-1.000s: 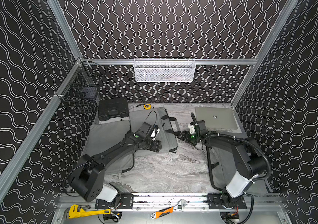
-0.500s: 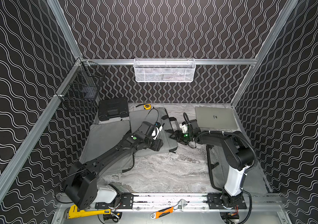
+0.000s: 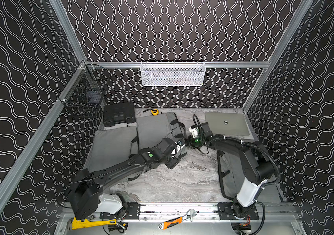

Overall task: Open the zippered laptop bag and take out the laptop
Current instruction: Unzip the zipper on the zippered laptop bag.

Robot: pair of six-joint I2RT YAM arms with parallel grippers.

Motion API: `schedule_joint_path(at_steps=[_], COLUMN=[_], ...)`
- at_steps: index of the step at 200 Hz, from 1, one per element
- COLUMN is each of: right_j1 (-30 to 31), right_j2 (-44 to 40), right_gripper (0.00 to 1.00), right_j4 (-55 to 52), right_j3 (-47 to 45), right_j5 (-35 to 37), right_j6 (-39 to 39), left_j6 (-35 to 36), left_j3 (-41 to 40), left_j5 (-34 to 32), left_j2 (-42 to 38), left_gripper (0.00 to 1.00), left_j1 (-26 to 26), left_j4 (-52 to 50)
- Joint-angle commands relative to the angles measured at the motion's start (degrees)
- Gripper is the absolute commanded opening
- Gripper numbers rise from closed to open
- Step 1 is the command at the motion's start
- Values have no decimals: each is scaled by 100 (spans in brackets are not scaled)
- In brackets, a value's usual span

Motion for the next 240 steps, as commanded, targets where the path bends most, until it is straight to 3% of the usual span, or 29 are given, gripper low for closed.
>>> schedule_joint_path(at_steps=[1,50,95,127,172,206,221,240], right_j1=[-147,-340,-368,-367,-398,-621,-622,-621], right_j2=[-54,-12,-125,-250,-376,-222,-364,-525], right_gripper=[0,0,0,0,2,4,6,8], right_j4=[-331,-659,-688,-580,-694,-486,-527,-657], right_j3=[240,527,374,228,153,61,50,-1], right_j5=[-445,-901,-1116,-1228,-909,-1273,-1271,-1114], right_j6=[-354,-516,-674,-535,-714,-432,-437,-564], left_j6=[566,483,344,338,127,-123,-179,-181], left_j3=[-19,-485,-160,261,-210,-500,-564,-541], left_j5=[-257,-709,-962,-1024,-675,-522,-439,-353], left_j2=[341,619,1507,2168,1828,1625,1555,1496], left_gripper=[79,82,82,77,53,12,0,0], left_j1=[-28,-81,-230,-248,-257,-333,-345,-362], left_j4=[686,1278,1224,1232,1976,2115,2146,2184])
